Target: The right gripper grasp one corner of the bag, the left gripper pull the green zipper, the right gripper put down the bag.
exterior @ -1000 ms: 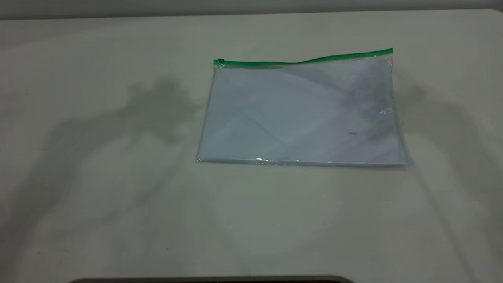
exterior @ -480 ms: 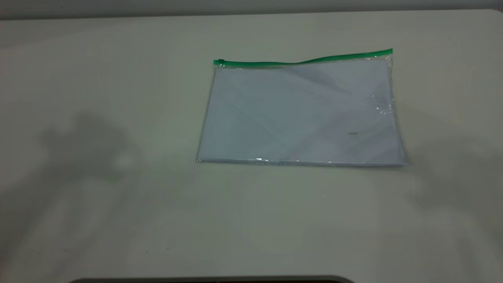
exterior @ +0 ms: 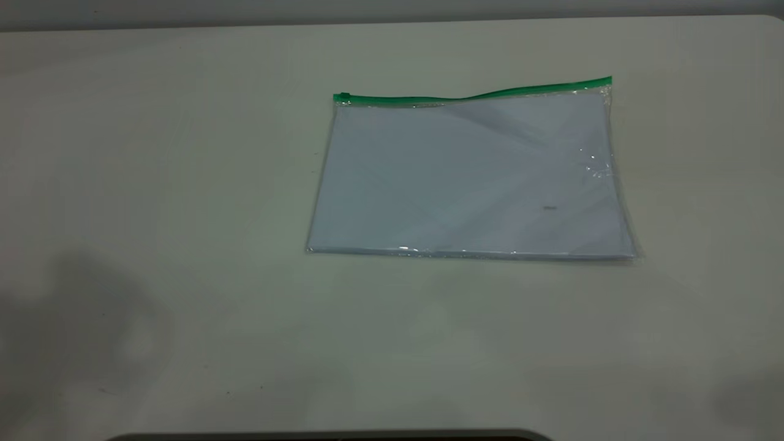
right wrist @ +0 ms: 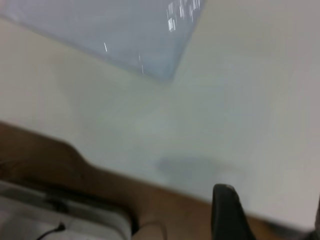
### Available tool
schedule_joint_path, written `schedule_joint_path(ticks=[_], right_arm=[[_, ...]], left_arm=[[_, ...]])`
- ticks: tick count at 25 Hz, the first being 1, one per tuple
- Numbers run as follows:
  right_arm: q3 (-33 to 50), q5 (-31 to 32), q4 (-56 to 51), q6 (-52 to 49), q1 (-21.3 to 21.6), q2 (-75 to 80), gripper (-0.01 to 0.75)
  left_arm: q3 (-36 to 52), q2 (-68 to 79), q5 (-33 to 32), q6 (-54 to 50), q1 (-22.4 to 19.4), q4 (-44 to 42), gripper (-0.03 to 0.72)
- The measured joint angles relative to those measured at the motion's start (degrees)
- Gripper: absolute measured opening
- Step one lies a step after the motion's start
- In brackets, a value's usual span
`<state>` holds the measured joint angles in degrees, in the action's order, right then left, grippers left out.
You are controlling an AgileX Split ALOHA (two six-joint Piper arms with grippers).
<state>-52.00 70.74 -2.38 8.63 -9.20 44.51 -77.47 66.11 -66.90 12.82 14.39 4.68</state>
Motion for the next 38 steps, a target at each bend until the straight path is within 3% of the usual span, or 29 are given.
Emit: schedule_joint_path(ticks=[9,17,24,34,38], right_arm=[[21.78,-5.92,3.37,-7.83,0.0,-14.09,0.45],[24.46,-7.13,3.37,-8.63,0.0,-17.38,0.45],[24.5,-7.2,3.37,-8.63,0.0,-17.38,0.45],[24.5,-7.26,3.37,-8.63,0.0,-18.0,0.45],[24.5,-7.26,3.24,-8.63,2.53,-24.65,0.45]], left_arm=[[26.03,-16.19,0.0,-7.11,0.0,-0.04,0.433],[42.92,-33.29,0.37,-10.41,0.0,-1.89,0.433],[49.55,-48.72,1.65,-10.47,0.0,-5.42,0.433],[49.61,-63.76,1.72,-10.48,0.0,-5.42,0.433],[49.61,-65.88,1.72,-10.48,0.0,-5.42,0.433]])
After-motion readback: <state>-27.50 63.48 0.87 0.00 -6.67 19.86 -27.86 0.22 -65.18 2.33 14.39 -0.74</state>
